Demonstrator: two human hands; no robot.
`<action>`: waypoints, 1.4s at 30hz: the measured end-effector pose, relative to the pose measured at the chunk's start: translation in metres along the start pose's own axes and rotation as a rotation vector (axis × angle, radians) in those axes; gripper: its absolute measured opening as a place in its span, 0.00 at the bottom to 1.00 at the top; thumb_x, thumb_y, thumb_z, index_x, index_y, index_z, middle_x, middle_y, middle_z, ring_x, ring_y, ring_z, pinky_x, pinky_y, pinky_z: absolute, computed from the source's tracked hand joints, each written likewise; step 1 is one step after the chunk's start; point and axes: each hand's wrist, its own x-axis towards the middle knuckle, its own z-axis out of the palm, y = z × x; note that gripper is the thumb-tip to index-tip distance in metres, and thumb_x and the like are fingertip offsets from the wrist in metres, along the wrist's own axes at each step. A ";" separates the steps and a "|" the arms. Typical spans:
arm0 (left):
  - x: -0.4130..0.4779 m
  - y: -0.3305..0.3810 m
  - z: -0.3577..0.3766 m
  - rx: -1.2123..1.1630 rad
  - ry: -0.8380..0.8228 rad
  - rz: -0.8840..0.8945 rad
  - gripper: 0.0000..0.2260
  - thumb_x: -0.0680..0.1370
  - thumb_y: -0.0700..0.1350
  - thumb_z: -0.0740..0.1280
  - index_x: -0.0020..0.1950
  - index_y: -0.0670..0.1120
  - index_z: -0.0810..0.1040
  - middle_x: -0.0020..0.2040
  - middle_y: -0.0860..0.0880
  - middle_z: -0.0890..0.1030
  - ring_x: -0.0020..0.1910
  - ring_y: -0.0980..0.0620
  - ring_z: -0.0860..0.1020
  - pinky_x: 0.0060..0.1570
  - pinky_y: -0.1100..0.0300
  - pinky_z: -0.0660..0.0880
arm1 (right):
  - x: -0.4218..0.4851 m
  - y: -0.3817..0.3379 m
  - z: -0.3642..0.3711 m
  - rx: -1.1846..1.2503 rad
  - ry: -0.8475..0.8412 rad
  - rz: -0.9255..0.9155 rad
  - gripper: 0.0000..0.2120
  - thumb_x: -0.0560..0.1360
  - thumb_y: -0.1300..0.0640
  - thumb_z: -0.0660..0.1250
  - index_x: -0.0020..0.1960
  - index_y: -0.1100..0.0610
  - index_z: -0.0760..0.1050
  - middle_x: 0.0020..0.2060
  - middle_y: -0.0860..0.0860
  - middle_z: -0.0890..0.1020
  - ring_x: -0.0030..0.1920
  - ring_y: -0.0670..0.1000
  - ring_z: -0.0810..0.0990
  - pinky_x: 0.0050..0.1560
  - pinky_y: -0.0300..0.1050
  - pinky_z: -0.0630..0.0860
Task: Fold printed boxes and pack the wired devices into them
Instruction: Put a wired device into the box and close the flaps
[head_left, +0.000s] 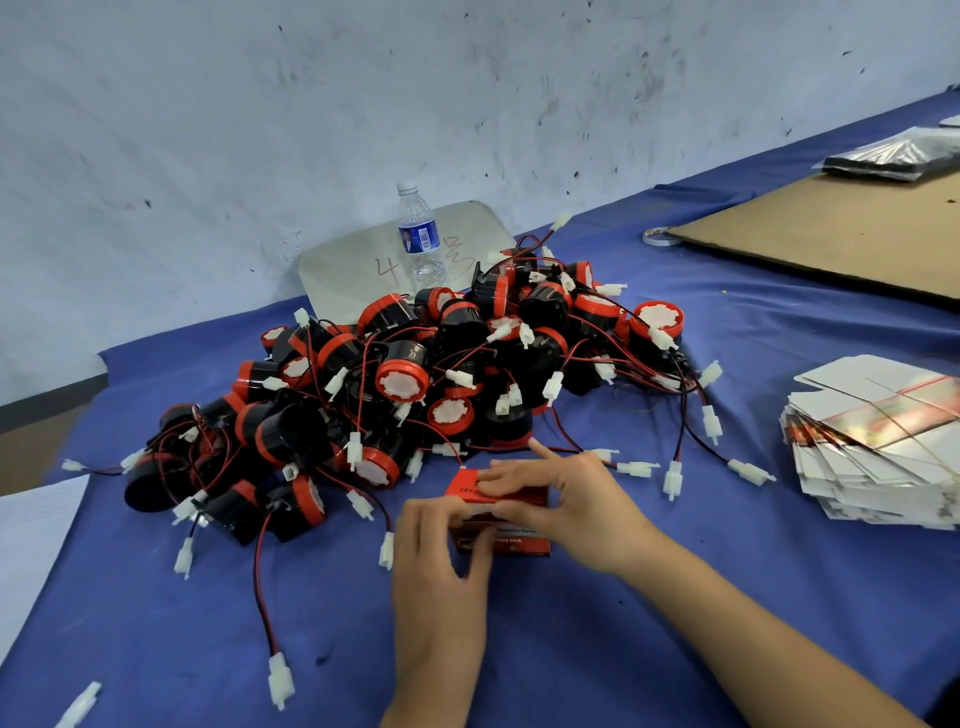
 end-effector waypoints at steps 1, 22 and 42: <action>0.000 0.001 0.000 -0.030 0.012 -0.029 0.24 0.71 0.35 0.75 0.47 0.62 0.69 0.48 0.62 0.71 0.49 0.65 0.72 0.46 0.78 0.67 | 0.001 0.001 0.000 -0.019 -0.019 -0.003 0.11 0.73 0.60 0.72 0.55 0.55 0.83 0.55 0.45 0.83 0.61 0.38 0.76 0.75 0.38 0.50; 0.003 -0.009 -0.012 -0.111 0.039 0.004 0.14 0.74 0.34 0.71 0.48 0.54 0.79 0.45 0.54 0.77 0.48 0.62 0.76 0.46 0.75 0.71 | 0.000 0.003 -0.007 0.137 -0.147 0.050 0.12 0.73 0.66 0.71 0.54 0.57 0.83 0.58 0.48 0.82 0.63 0.34 0.73 0.59 0.27 0.67; 0.005 -0.011 -0.018 -0.171 -0.029 0.042 0.07 0.74 0.46 0.67 0.48 0.56 0.80 0.45 0.58 0.79 0.48 0.63 0.78 0.46 0.74 0.71 | 0.005 0.013 -0.012 0.248 -0.273 0.100 0.15 0.72 0.69 0.69 0.52 0.51 0.83 0.58 0.37 0.81 0.71 0.33 0.60 0.66 0.27 0.62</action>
